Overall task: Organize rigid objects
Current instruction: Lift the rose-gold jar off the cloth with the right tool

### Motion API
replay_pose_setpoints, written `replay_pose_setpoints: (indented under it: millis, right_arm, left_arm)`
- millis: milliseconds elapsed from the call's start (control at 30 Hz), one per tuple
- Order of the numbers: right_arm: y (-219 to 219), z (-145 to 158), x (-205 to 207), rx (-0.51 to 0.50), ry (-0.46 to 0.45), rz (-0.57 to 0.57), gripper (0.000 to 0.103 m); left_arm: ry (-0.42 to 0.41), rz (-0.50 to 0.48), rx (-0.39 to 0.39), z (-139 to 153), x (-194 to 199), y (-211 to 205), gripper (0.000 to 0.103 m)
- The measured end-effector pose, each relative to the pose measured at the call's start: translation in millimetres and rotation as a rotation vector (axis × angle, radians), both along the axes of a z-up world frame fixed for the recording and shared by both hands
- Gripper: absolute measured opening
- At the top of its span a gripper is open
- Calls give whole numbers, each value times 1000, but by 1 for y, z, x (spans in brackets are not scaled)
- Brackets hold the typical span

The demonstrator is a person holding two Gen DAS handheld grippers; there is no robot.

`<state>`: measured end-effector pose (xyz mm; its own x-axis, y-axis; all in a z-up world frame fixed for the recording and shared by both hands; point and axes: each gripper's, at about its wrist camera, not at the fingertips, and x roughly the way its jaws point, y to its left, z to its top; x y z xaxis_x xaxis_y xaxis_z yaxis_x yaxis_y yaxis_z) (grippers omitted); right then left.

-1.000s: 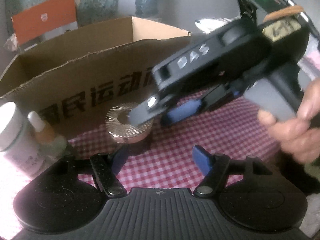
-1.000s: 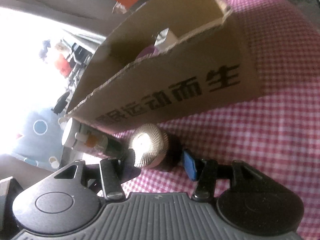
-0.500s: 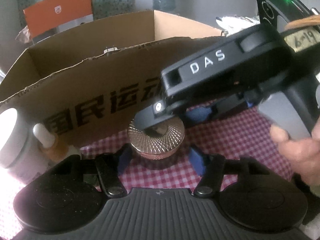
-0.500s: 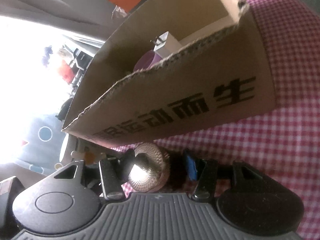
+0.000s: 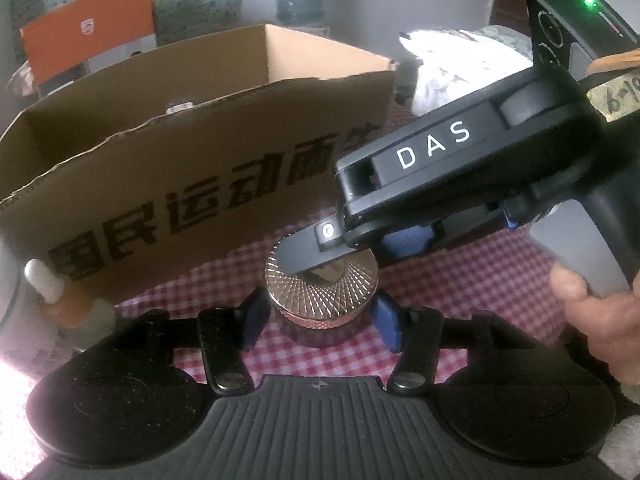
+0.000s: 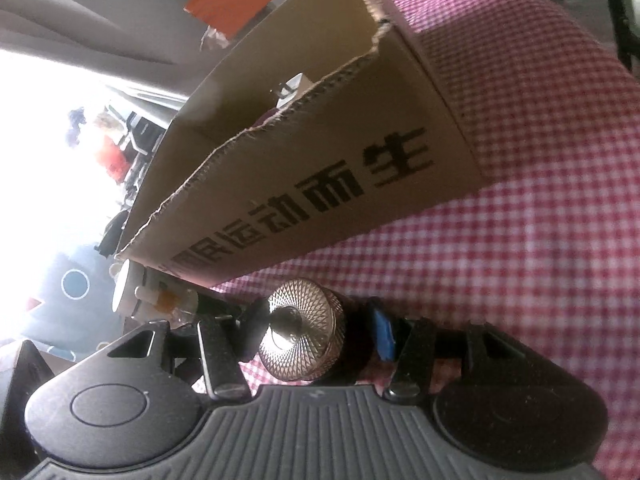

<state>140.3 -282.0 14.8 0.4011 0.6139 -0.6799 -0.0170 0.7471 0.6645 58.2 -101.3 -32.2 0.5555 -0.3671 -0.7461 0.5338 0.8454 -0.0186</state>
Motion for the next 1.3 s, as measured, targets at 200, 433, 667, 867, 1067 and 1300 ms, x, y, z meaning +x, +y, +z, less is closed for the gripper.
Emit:
replay_pose_setpoints:
  millis: [200,433,667,867,1067,1300]
  right_arm:
    - [-11,2,-15,-25,-11,-15,58]
    - [-26,3,-22,-23,-18,-31,58]
    - [-37,0,-26,8,-4,-43,60]
    - [-39,-3,-31,20,-7,-38,62]
    - [-39,-2,-34,15,-19,-39,62]
    - [-48,3,-41,-3,-19,-52,62]
  left_arm:
    - [0,-31,5,-1,-8,-9,55]
    - [-3,-53,13,-2,-9,-16,55]
    - [-8,-64,61,-6,-4,-29,56]
    - [-15,-59,81,-10,-1,-36,56]
    - [-7,-48,75,-11,0,-40,56]
    - [8,-67,65,-8,3,-49,55]
